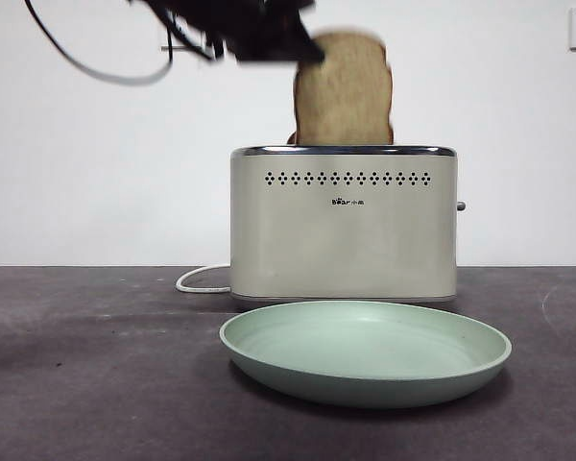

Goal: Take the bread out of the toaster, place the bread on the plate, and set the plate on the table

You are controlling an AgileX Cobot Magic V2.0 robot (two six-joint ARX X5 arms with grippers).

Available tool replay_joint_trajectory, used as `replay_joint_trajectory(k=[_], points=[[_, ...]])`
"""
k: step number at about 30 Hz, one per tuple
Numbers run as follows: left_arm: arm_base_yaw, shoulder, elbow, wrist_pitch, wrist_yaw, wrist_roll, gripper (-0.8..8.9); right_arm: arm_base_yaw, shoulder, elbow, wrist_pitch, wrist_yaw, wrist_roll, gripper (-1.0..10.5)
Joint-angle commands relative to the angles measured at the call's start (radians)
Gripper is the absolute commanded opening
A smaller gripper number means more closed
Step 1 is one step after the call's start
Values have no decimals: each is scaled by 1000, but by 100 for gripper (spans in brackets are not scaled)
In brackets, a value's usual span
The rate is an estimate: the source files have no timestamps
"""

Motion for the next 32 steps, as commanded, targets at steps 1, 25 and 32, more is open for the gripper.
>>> replay_joint_trajectory(k=[1, 25, 32], points=[[9, -35, 34, -39, -24, -22, -8, 2, -1, 3, 2, 2, -1, 629], [102, -638, 51, -719, -225, -210, -6, 1, 37, 3, 14, 2, 3, 629], [101, -854, -107, -816, -308, -293, -6, 1, 130, 3, 61, 3, 12, 626]])
